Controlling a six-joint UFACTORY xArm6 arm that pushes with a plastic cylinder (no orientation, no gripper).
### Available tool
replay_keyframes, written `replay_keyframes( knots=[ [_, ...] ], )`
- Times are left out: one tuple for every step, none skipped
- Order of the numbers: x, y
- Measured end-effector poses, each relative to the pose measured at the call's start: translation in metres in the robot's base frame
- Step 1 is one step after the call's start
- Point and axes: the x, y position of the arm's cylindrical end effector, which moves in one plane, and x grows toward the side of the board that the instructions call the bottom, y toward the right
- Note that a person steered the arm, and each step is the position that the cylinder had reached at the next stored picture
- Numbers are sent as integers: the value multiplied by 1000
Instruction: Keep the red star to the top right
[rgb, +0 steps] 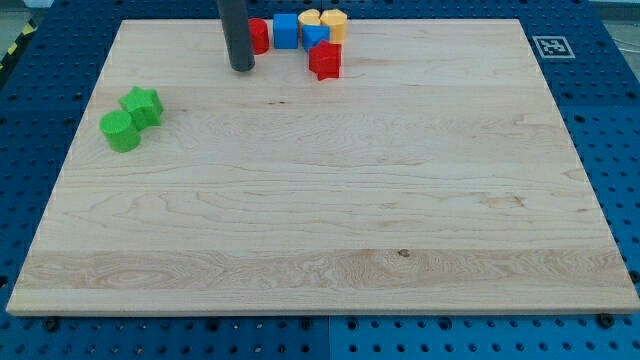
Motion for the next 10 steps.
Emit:
replay_keyframes(
  knots=[
    [0,11],
    [0,22],
    [0,34],
    [0,45],
    [0,59],
    [0,72],
    [0,86],
    [0,100],
    [0,115],
    [0,129]
  ],
)
